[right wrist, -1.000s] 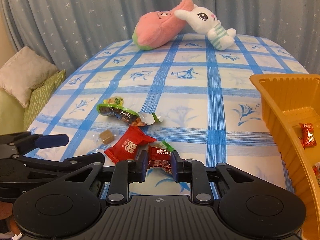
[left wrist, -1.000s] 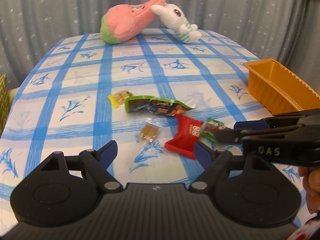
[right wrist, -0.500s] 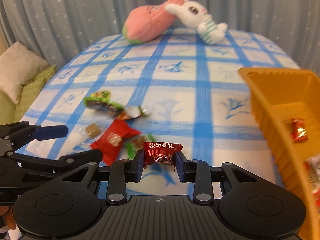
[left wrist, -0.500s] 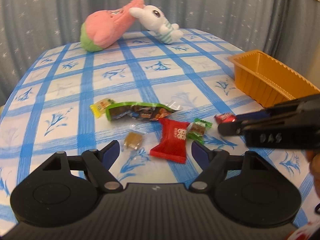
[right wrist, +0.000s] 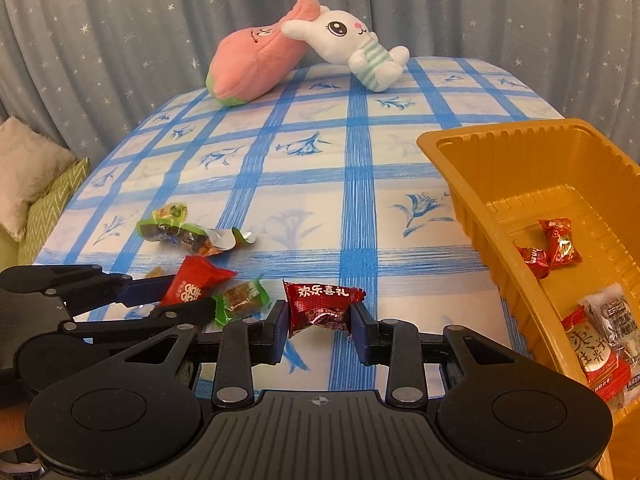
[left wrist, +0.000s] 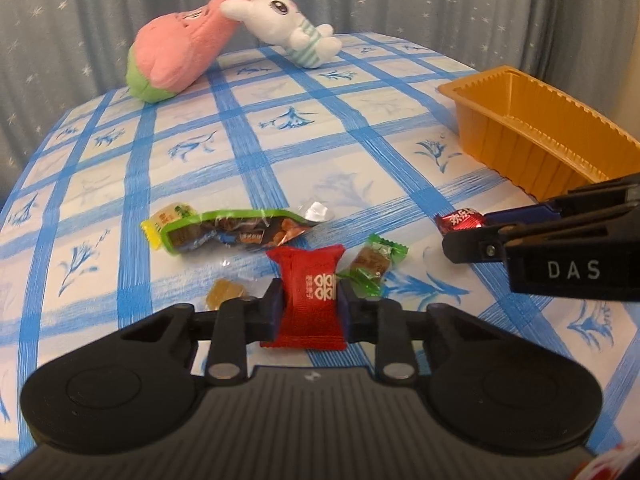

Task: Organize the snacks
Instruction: 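Carry both red packets over the orange tray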

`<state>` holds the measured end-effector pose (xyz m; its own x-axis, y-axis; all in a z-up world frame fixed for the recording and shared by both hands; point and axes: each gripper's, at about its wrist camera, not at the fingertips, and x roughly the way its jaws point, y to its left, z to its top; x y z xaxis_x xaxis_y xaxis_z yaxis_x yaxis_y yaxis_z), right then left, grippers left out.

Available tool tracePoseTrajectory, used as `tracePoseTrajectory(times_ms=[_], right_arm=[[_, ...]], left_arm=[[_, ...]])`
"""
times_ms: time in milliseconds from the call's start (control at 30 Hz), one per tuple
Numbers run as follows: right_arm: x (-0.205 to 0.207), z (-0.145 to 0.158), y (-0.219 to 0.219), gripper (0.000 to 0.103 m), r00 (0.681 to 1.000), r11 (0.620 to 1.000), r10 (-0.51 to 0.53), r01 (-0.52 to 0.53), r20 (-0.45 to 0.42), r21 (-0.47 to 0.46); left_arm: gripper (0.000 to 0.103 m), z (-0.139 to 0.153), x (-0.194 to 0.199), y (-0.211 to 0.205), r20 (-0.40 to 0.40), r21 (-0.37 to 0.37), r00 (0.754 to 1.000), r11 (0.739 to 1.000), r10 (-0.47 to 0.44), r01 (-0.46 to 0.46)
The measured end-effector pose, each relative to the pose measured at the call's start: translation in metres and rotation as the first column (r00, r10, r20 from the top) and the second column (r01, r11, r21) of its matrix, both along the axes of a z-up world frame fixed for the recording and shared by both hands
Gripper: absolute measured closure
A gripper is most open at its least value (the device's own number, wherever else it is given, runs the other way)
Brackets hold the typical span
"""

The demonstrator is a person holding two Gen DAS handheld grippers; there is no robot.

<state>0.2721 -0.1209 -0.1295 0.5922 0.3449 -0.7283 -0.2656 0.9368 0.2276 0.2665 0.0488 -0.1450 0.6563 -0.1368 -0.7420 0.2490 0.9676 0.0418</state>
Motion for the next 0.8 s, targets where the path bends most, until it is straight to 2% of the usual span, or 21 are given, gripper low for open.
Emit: tracePoseTrajectory(times_ms=[233, 500, 800], right_arm=[[-0.014, 0.010, -0.001, 0.069, 1.000, 1.000, 0.009, -0.009, 0.014, 0.013], [-0.049, 0.033, -0.017, 0.069, 0.999, 1.000, -0.001, 0.000, 0.035, 0.025], [-0.091, 0.067, -0.047, 0.069, 0.996, 0.998, -0.048, 0.046, 0.070, 0.031]], left_arm=[[0.079, 0.018, -0.027, 0.005, 0.003, -0.039, 0.994, 0.994, 0.105, -0.105], [0.079, 0.055, -0.063, -0.005, 0.014, -0.086, 0.984, 0.981, 0.178, -0.176], [0.079, 0.091, -0.103, -0.032, 0.033, -0.119, 0.983, 0.977, 0.183, -0.178]])
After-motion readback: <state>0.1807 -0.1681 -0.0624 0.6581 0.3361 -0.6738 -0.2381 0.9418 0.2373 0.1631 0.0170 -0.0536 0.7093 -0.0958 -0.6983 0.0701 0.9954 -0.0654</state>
